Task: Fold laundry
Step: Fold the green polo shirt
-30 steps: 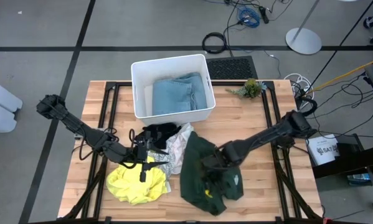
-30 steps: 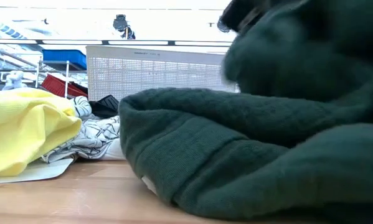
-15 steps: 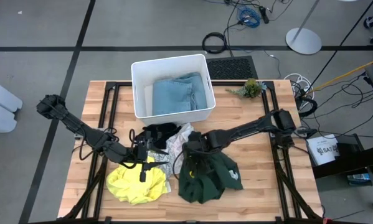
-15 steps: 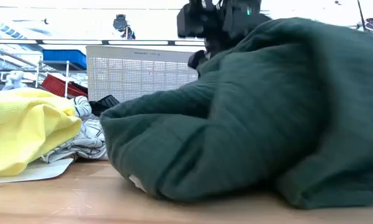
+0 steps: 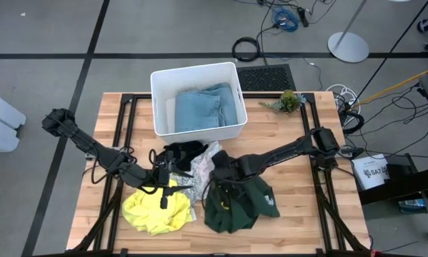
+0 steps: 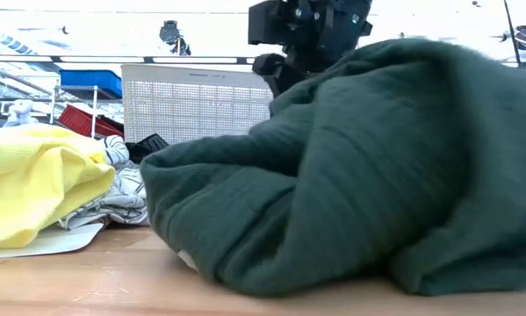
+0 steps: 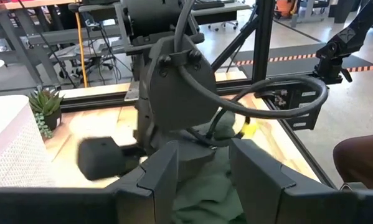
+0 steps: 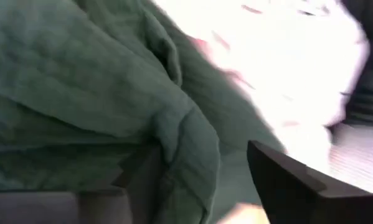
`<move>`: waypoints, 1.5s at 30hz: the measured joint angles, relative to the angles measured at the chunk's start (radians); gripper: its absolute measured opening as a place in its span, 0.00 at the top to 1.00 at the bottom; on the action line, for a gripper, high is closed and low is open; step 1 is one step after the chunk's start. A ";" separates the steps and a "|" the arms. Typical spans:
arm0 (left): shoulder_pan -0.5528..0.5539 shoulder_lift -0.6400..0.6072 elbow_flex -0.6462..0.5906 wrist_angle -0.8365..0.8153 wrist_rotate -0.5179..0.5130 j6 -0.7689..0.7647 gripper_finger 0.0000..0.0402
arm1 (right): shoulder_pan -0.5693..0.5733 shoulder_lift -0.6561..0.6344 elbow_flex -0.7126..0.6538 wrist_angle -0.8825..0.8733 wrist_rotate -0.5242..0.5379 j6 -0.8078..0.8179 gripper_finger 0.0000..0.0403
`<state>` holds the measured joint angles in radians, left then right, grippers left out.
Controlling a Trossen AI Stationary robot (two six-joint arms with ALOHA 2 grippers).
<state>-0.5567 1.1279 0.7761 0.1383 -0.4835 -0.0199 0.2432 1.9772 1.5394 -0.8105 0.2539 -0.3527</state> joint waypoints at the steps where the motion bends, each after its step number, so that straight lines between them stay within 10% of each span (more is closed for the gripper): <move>1: 0.000 0.000 0.000 0.000 0.000 0.000 0.62 | -0.005 0.002 0.000 0.006 -0.041 -0.002 0.43; 17: 0.000 0.000 0.000 -0.009 -0.005 -0.027 0.62 | -0.111 0.177 0.008 0.062 -0.131 0.003 0.37; 24: 0.000 0.000 0.000 -0.024 -0.005 -0.054 0.62 | -0.097 0.182 0.003 0.056 -0.142 0.076 0.58; 31: 0.000 0.000 0.000 -0.026 -0.005 -0.054 0.62 | -0.064 0.023 -0.005 -0.024 -0.148 0.171 0.96; 45: 0.000 0.000 0.000 -0.027 -0.005 -0.055 0.62 | 0.079 -0.520 -0.002 -0.095 -0.138 0.394 0.99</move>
<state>-0.5568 1.1278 0.7761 0.1112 -0.4885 -0.0746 0.3220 1.4570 1.5375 -0.9052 0.1164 0.0410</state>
